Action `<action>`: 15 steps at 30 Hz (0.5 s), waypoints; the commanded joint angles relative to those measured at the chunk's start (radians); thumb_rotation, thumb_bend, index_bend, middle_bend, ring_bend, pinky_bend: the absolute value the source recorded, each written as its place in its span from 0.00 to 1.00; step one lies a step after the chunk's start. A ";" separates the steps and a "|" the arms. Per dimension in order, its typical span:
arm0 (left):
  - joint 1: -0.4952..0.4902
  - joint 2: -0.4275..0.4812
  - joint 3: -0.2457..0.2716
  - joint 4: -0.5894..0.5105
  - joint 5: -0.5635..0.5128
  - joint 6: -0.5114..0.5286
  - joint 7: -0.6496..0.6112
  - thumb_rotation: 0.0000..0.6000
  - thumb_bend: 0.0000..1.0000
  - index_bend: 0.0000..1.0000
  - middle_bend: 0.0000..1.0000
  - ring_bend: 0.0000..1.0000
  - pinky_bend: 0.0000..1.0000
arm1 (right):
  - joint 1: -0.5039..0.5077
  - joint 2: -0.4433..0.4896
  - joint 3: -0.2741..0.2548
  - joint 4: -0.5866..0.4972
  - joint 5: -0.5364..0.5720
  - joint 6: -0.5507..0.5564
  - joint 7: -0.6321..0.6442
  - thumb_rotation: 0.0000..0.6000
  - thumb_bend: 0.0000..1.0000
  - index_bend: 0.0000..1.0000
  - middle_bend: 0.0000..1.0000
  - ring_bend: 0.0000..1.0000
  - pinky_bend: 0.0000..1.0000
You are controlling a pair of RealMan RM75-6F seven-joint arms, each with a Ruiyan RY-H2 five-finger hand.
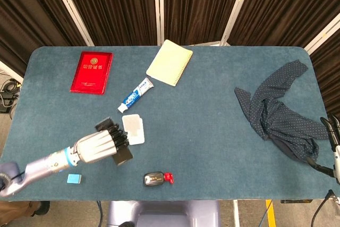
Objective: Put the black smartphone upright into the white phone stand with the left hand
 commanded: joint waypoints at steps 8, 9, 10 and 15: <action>-0.133 -0.010 -0.043 0.071 0.049 -0.167 0.138 1.00 0.00 0.61 0.44 0.43 0.38 | 0.000 0.003 0.004 0.008 0.011 -0.004 0.021 1.00 0.00 0.00 0.00 0.00 0.00; -0.146 -0.012 -0.044 0.068 0.052 -0.184 0.143 1.00 0.00 0.61 0.44 0.43 0.38 | 0.000 0.004 0.005 0.010 0.012 -0.004 0.025 1.00 0.00 0.00 0.00 0.00 0.00; -0.154 -0.015 -0.044 0.065 0.053 -0.195 0.143 1.00 0.00 0.61 0.44 0.43 0.38 | 0.000 0.004 0.005 0.011 0.012 -0.004 0.028 1.00 0.00 0.00 0.00 0.00 0.00; -0.195 -0.015 -0.038 0.051 0.062 -0.260 0.180 1.00 0.00 0.61 0.44 0.43 0.37 | 0.000 0.007 0.005 0.015 0.013 -0.008 0.043 1.00 0.00 0.00 0.00 0.00 0.00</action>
